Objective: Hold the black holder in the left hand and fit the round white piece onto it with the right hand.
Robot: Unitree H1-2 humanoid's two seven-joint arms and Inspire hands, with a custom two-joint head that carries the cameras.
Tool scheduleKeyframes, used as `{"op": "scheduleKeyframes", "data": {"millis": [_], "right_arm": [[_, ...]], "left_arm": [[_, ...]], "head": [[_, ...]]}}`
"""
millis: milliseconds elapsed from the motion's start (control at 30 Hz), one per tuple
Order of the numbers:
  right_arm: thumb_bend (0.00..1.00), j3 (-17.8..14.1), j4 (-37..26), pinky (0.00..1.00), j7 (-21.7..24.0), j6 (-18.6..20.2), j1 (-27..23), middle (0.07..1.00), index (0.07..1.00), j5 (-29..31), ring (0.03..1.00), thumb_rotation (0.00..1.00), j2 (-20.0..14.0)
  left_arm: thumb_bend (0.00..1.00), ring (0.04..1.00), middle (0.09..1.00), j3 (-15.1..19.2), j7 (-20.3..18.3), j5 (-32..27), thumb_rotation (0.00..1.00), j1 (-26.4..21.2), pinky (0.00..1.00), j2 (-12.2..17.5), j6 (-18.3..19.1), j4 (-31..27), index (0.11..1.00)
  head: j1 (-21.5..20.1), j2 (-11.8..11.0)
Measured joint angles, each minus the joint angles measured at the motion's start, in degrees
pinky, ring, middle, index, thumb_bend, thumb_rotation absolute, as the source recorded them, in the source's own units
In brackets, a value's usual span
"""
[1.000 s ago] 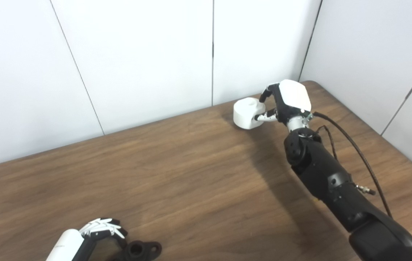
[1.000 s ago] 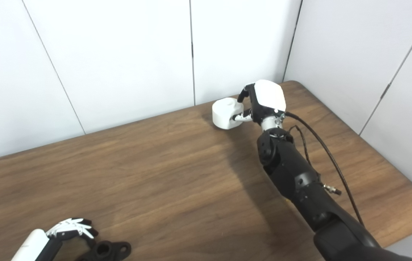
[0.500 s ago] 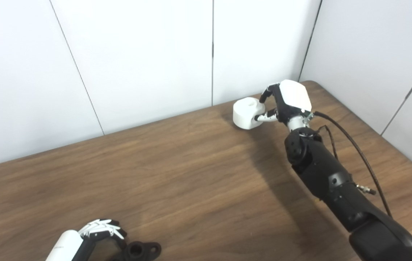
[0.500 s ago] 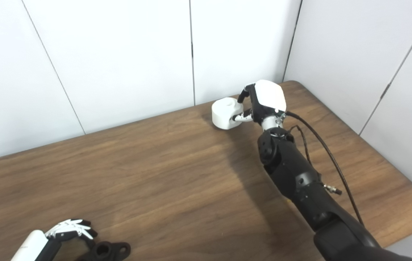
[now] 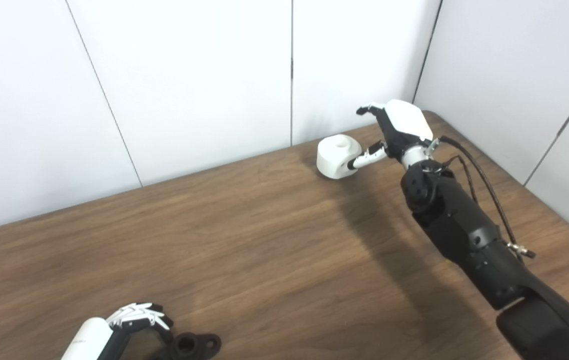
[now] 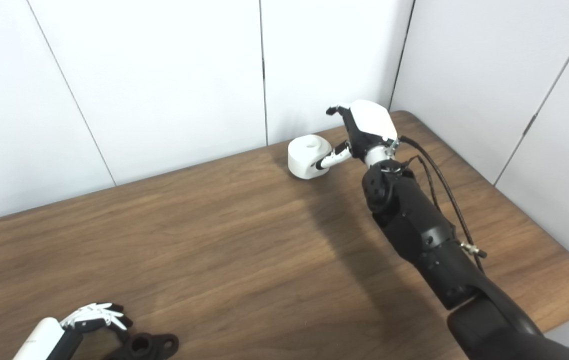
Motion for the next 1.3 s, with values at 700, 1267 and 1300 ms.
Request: {"op": "scheduleKeyframes", "data": {"millis": [700,1267,1300], "right_arm": [[1.00,0.3,-0.1,0.74,18.5,-2.5,-5.3,0.924,0.795,6.9,0.942,0.14,-8.2],[1.00,6.9,10.0,0.75,24.9,-9.3,-14.0,0.911,0.778,8.0,0.927,0.09,-8.2],[1.00,7.5,10.9,0.75,25.3,-9.4,-14.8,0.912,0.778,7.8,0.927,0.08,-8.2]], "left_arm": [[0.52,0.790,0.660,0.0,-1.0,0.3,0.04,2.0,0.83,-0.1,3.1,-3.6,0.482],[0.52,0.769,0.645,-0.5,-1.8,0.7,0.04,4.3,0.79,-0.4,6.3,-8.2,0.482],[0.52,0.769,0.645,-0.5,-1.8,0.7,0.04,4.4,0.79,-0.4,6.3,-8.3,0.482]], "head": [[2.3,-0.5],[4.6,-1.2],[4.6,-1.2]]}}
